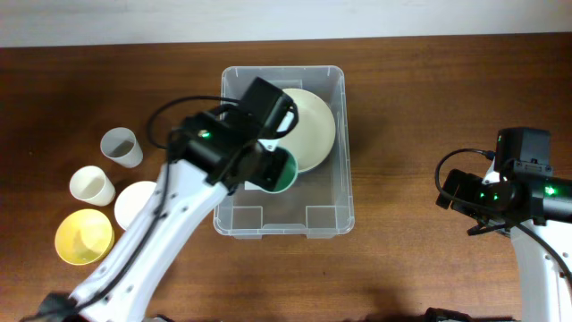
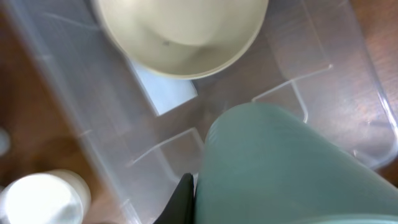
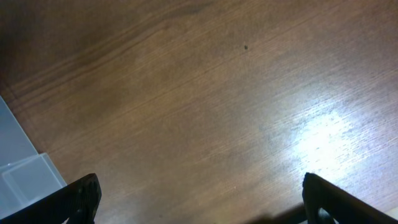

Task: Pack container
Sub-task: 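Carry the mint-green cup into the container's lower right corner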

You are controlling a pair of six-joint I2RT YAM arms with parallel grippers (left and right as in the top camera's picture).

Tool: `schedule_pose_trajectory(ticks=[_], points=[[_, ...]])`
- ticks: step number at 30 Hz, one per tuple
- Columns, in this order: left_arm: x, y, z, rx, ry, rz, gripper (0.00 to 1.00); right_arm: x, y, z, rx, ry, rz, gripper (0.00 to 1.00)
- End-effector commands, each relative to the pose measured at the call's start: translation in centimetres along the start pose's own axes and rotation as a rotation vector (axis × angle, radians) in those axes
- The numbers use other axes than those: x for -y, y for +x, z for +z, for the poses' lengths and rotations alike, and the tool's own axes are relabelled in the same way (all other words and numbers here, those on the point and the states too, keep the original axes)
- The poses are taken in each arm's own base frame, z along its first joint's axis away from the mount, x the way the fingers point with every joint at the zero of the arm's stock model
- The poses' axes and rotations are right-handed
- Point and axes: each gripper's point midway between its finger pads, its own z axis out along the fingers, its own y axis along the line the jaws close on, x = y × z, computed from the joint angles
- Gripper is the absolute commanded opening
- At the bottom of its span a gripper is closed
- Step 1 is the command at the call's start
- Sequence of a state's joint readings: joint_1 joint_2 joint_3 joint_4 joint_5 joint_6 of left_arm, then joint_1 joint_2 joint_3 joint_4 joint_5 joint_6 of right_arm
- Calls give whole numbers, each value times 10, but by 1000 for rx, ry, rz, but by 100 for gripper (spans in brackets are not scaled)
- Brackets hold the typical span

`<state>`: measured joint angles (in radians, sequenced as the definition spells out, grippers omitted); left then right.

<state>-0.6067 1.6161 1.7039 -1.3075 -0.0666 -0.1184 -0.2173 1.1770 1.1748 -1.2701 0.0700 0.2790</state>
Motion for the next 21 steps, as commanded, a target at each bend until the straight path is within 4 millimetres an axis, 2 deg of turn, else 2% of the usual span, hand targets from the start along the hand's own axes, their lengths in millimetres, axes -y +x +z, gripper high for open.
schedule_pose_trajectory(ticks=[1, 4, 8, 13, 14, 18, 21], points=[[28, 13, 57, -107, 129, -21, 0, 2, 0, -1, 7, -2, 2, 99], [41, 11, 85, -134, 161, -12, 1, 1, 0, -1, 7, -6, 2, 99], [57, 7, 107, -142, 173, 20, 0, 1, 0, -1, 6, -6, 2, 99], [78, 16, 128, -190, 179, 68, 1, 1, 0, -1, 7, -6, 2, 99], [85, 23, 138, -225, 177, 85, 0, 1, 0, -1, 6, -5, 2, 99], [92, 33, 150, -270, 171, 86, 1, 1, 0, -1, 6, -5, 2, 99], [92, 34, 151, -277, 169, 86, 1, 1, 0, -1, 6, -6, 2, 99]])
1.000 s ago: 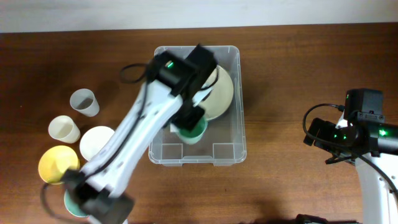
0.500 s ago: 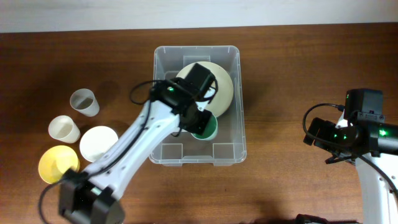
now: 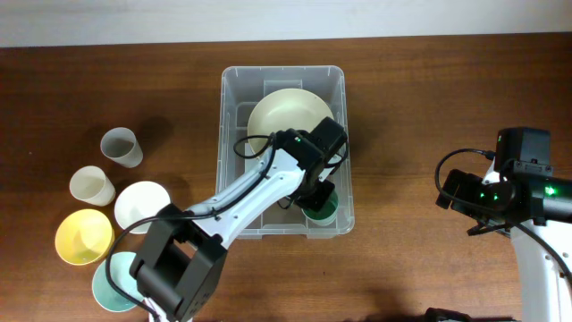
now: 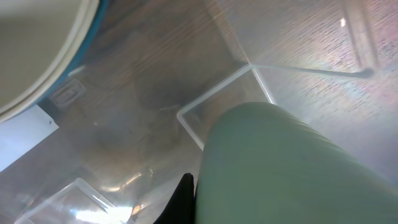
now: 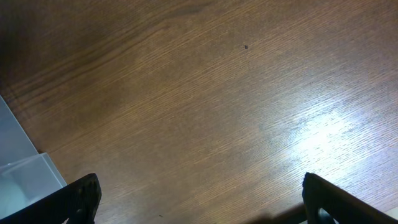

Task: Pack container
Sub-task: 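Carry the mint-green cup into the container's lower right corner, then withdraw the left gripper and grasp the second mint-green cup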

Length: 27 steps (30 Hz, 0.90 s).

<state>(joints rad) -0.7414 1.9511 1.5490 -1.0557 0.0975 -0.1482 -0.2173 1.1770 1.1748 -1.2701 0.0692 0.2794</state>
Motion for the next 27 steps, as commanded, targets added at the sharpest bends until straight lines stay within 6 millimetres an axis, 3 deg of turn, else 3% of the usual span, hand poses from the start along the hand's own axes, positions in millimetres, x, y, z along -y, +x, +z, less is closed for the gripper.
schedule_pose_trajectory(ticks=[1, 3, 5, 8, 18, 23, 27], points=[[4, 2, 2, -13, 11, -12, 3, 1, 0, -1, 6, -5, 2, 99], [4, 2, 2, -14, 10, -12, 18, 1, 0, -1, 6, -5, 2, 99], [4, 3, 2, -17, 10, -12, 21, 1, 0, -1, 6, -5, 2, 99], [3, 4, 2, -22, 10, -13, 38, 1, 0, -1, 7, -5, 2, 99], [5, -4, -8, 2, 12, -3, 52, 1, 0, -1, 7, -5, 2, 99], [4, -22, -49, 70, -8, 37, 53, 1, 0, -1, 7, -5, 2, 99], [-29, -39, -128, 212, -131, -12, 57, 1, 0, -1, 7, -5, -1, 99]])
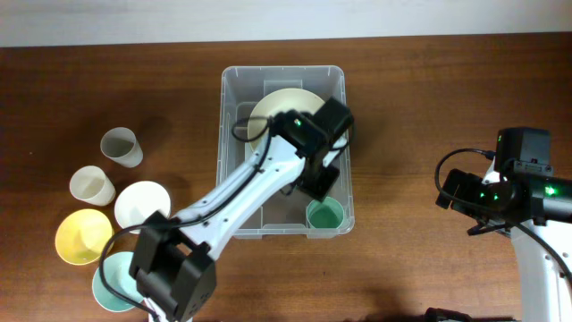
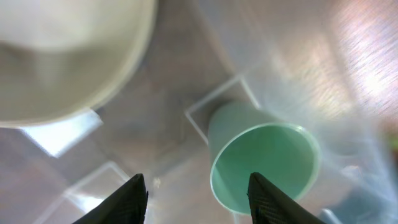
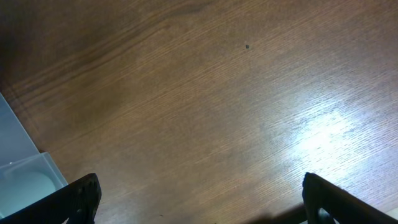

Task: Pack container
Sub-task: 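Withdraw the left gripper and grasp the second mint-green cup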

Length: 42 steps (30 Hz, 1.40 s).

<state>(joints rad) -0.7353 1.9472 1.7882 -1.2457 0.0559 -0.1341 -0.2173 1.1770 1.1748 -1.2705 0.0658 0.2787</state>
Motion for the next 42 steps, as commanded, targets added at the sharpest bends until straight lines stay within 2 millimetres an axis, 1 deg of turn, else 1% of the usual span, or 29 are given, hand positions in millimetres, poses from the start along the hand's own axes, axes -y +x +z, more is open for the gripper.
schedule_pose_trajectory(ticks=[1, 3, 4, 5, 6, 7, 8, 9, 10, 11, 13, 14, 16, 17, 21, 22, 24, 27, 28, 29, 30, 34, 36, 37, 38, 40, 41, 42], points=[[-43, -22, -82, 186, -115, -51, 58, 2, 0, -1, 8, -2, 0, 99], [-70, -20, -110, 242, -138, -115, 59, 2, 0, -1, 8, -2, 0, 99], [-90, -15, -125, 272, -153, -165, 60, 2, 0, -1, 8, -2, 0, 99], [-120, -4, -142, 299, -176, -244, 60, 2, 0, -1, 8, -2, 0, 99], [-154, 10, -156, 313, -205, -336, 60, 2, 0, -1, 7, -2, 0, 99], [-174, 19, -162, 317, -222, -390, 60, 2, 0, -1, 7, -3, 0, 99], [-189, 26, -166, 318, -236, -432, 61, 1, 0, -1, 7, -4, 0, 99], [-217, 39, -170, 316, -260, -511, 65, 1, 0, -1, 7, -5, 0, 99], [-236, 48, -171, 311, -276, -565, 70, 1, 0, -1, 7, -5, 0, 99], [-265, 63, -170, 295, -296, -647, 75, 1, 0, -1, 7, -6, -1, 99], [-294, 79, -162, 263, -309, -729, 75, 1, 0, -1, 7, -6, -2, 99], [-302, 83, -159, 250, -311, -750, 76, 1, 0, -1, 7, -6, -2, 99], [-330, 97, -138, 189, -311, -822, 76, 1, 0, -1, 7, -6, -2, 99], [-340, 101, -125, 153, -304, -843, 76, 1, 0, -1, 7, -6, -2, 99], [-362, 103, -86, 75, -284, -859, 76, 1, 0, -1, 7, -6, -2, 99], [-368, 102, -68, 46, -276, -857, 76, 1, 0, -1, 7, -6, -2, 99], [-375, 100, -46, 13, -264, -853, 76, 1, 0, -1, 7, -6, -2, 99], [-382, 100, -19, -30, -250, -849, 76, 1, 0, -1, 7, -6, -2, 99], [-386, 100, -2, -56, -243, -846, 76, 1, 0, -1, 7, -6, -2, 99], [-387, 100, 4, -63, -242, -846, 76, 1, 0, -1, 7, -6, -2, 99], [-390, 100, 14, -74, -238, -844, 76, 1, 0, -1, 7, -6, -2, 99], [-397, 99, 38, -90, -233, -844, 76, 1, 0, -1, 7, -6, -2, 99], [-400, 97, 43, -87, -238, -844, 75, 1, 0, -1, 7, -6, -2, 99], [-402, 96, 45, -81, -240, -844, 71, 1, 0, -1, 7, -5, -2, 99], [-403, 95, 46, -78, -241, -843, 65, 1, 0, -1, 7, -5, -2, 99], [-404, 95, 46, -74, -247, -843, 47, 1, 0, -1, 7, -5, -2, 99], [-405, 96, 45, -77, -255, -842, 30, 1, 0, -1, 7, -5, -2, 99], [-406, 97, 45, -82, -261, -842, 26, 1, 0, -1, 7, -5, -2, 99]])
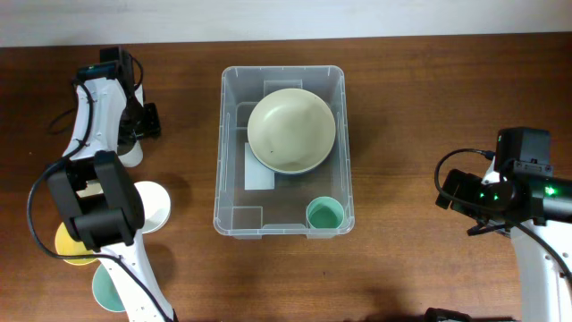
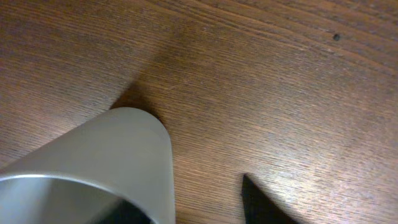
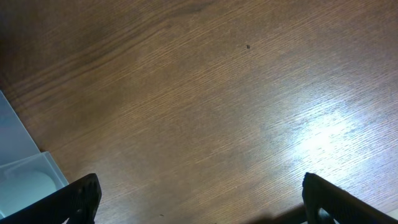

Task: Pack container
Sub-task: 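Withdraw the left gripper and grasp the second mint-green cup, then lower the second mint-green cup into the first cup in the container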

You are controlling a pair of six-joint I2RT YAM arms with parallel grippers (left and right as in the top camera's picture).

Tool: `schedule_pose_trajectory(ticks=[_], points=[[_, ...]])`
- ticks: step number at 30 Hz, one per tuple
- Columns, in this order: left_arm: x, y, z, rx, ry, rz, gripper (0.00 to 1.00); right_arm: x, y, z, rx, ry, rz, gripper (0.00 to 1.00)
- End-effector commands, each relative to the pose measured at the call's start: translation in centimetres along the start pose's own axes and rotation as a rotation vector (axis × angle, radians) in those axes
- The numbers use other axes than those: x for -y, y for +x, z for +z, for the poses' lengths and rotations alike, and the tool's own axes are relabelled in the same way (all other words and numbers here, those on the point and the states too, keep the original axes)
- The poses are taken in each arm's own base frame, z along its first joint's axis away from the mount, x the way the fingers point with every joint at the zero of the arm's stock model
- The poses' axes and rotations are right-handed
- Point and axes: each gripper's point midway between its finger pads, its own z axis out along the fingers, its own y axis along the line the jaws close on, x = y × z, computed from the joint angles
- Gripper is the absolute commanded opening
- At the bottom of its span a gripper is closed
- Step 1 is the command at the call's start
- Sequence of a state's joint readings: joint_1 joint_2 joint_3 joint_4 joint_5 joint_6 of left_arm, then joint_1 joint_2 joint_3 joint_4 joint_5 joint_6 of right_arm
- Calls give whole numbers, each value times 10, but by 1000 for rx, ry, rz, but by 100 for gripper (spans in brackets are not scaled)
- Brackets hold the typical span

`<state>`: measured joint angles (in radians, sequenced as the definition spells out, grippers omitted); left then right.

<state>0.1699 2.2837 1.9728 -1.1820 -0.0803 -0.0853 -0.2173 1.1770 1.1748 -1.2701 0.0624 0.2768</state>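
A clear plastic container holds a cream bowl, and a green cup stands upright in its near right corner. At the table's far left, my left gripper is open at a grey cup. One finger is inside the rim and the other finger is outside on the wood. In the overhead view my left arm hides most of that cup. My right gripper hangs open over bare wood, right of the container.
A cream cup, a white bowl, a yellow bowl and a teal bowl sit at the left, partly under my left arm. A white card lies on the container's floor. The container's corner shows in the right wrist view.
My left gripper was open inside the container, over the green cup. It is now at the far left of the table, open astride the grey cup's wall. The right arm has not moved.
My left gripper first held the green cup over the container's middle. Then it held the cup low in the near right corner. After that it was open, with the cup standing there. Now it is across the table at the grey cup.
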Motion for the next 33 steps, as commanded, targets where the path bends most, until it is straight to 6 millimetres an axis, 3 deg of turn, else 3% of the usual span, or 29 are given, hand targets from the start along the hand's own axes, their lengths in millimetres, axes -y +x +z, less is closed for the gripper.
schedule_pose_trajectory(ticks=[1, 6, 13, 20, 23, 25, 28, 33], points=[[-5, 0, 5, -8, -23, 9, 24, 1, 0, -1, 7, -2, 0, 99], [-5, 1, 5, -11, -24, 10, 1, 1, 0, -1, 7, -2, -1, 99], [-5, 1, -13, 0, -21, 12, 0, 1, 0, -1, 7, -2, -1, 99], [6, -6, -108, 189, 11, 30, 0, 2, 2, -1, 2, 0, -1, 99], [21, 5, -161, 292, 31, 65, 0, 2, 2, -1, 1, 0, -1, 99], [39, 25, -198, 342, 54, 98, 0, 2, 2, -1, 1, 0, -1, 99], [65, 49, -222, 360, 78, 165, 0, 2, 2, -1, 1, 0, -1, 99], [118, 86, -230, 320, 126, 318, 0, 1, 1, -1, 6, -2, 0, 99]])
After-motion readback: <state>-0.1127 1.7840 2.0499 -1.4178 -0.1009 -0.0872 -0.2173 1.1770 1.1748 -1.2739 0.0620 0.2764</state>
